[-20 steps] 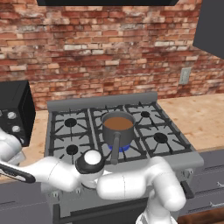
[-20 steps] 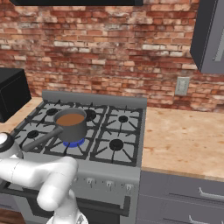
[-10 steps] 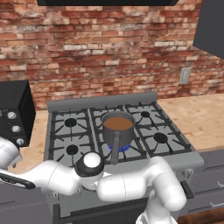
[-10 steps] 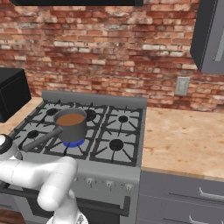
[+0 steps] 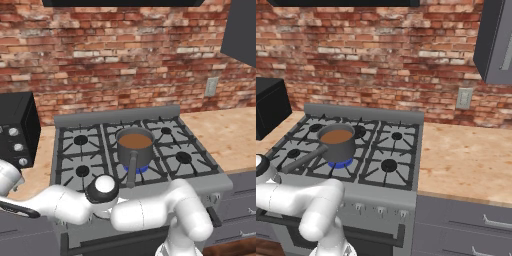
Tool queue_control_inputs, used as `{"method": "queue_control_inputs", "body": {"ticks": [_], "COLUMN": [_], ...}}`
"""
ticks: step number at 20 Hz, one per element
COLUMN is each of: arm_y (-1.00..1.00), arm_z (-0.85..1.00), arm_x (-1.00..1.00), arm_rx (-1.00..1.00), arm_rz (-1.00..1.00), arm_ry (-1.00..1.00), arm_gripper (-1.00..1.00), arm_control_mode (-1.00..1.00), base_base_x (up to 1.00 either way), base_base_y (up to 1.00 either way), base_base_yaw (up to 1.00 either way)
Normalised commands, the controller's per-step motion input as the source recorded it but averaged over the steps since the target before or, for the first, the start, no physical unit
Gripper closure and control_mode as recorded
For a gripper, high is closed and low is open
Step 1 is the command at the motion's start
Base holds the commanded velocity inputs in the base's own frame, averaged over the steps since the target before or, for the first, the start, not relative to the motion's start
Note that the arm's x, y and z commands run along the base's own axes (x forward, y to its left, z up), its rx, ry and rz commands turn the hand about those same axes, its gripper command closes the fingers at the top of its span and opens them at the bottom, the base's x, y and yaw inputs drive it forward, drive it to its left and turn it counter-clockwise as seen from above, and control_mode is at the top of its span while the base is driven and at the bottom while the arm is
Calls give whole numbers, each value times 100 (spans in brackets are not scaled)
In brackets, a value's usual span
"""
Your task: Pick up the sugar cube(s) and place them in the saucepan with hot chocolate.
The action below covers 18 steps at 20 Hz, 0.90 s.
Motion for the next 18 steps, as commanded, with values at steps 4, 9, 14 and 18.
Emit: {"method": "queue_control_inputs", "body": {"ticks": [4, 9, 14, 18], "arm_y": [0, -2, -13, -4], "arm_z": [-31, -29, -34, -31], "arm_x": [24, 23, 2, 0], "arm_rx": [2, 6, 7, 1], "arm_rz": [0, 0, 0, 0], "arm_ry": [0, -2, -1, 0], "arm_gripper": [-100, -100, -100, -100], "arm_control_mode": [-100, -100, -100, -100], "base_base_x": [0, 0, 0, 0], "base_base_y": [0, 0, 0, 0], "base_base_yaw": [0, 0, 0, 0]}}
